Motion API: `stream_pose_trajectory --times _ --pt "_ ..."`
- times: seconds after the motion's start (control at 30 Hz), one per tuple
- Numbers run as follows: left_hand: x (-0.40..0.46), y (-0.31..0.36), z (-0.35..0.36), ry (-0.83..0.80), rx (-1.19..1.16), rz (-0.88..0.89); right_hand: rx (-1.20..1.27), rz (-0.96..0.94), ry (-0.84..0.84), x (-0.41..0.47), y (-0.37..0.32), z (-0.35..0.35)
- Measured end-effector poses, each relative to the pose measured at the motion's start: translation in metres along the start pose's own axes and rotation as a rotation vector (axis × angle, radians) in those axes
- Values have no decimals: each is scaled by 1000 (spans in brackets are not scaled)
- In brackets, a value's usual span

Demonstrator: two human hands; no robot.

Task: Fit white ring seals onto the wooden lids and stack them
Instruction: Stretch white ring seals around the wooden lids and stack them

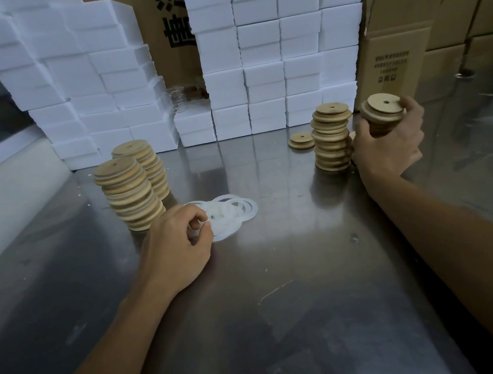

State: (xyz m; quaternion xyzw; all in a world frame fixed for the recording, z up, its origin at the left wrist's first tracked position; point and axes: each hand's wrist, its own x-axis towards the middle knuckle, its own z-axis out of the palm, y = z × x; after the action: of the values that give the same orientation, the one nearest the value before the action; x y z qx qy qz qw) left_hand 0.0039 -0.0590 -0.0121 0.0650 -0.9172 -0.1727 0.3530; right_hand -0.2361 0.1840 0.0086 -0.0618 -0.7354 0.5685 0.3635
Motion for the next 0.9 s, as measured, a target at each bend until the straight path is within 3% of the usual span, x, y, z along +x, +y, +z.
stream_pose_trajectory --times 0.3,0.5,0.73,0.9 --pt "0 4 2 -27 32 21 106 15 51 -14 -4 -15" --pt "0 5 2 -45 31 9 217 -71 5 -23 -9 -27" --pt "-1 6 2 -53 29 -7 214 -86 -126 -36 -13 -41" --pt "0 6 2 -58 32 -13 149 -99 -356 -51 -18 -53"
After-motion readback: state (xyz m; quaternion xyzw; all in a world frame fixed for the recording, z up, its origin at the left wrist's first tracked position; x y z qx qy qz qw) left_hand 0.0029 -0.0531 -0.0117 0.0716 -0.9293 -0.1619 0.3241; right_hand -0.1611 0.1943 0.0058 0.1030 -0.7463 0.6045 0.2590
